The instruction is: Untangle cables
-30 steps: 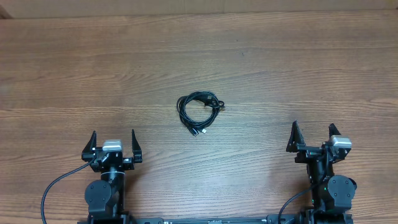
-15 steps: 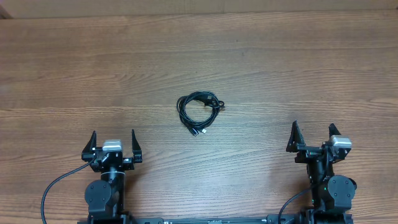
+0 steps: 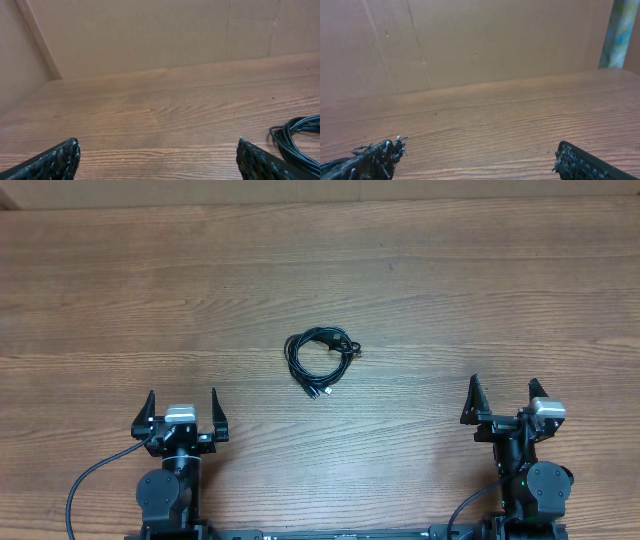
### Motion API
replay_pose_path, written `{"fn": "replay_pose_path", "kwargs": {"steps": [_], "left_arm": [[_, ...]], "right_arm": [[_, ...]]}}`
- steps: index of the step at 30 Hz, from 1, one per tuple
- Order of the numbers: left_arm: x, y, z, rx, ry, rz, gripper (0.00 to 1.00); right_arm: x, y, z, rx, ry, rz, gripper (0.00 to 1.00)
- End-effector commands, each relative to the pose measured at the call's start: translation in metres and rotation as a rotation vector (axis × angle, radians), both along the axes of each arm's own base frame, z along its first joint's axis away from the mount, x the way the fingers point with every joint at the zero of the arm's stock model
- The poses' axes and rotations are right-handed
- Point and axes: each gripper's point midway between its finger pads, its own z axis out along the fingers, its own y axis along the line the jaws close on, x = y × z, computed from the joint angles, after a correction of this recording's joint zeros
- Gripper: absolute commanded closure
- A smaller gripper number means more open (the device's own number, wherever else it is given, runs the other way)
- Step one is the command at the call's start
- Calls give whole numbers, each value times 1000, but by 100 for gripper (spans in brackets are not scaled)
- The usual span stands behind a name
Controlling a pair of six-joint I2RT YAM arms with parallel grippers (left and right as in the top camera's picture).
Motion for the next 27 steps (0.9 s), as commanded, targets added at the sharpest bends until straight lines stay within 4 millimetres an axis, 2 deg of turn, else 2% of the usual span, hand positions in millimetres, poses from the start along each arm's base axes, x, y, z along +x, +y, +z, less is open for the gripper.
{"fn": "replay_pose_path", "kwargs": {"steps": [1,18,27], "left_arm": [[0,0,1,14,-6,-2,0],[0,-1,0,10,-3,-5,0],[3,0,-11,7,69,-2,1]], "right_arm": [[0,0,-2,-4,-4,2,0],[0,0,-2,-4,-4,2,0],[0,0,-2,-4,-4,2,0]]}}
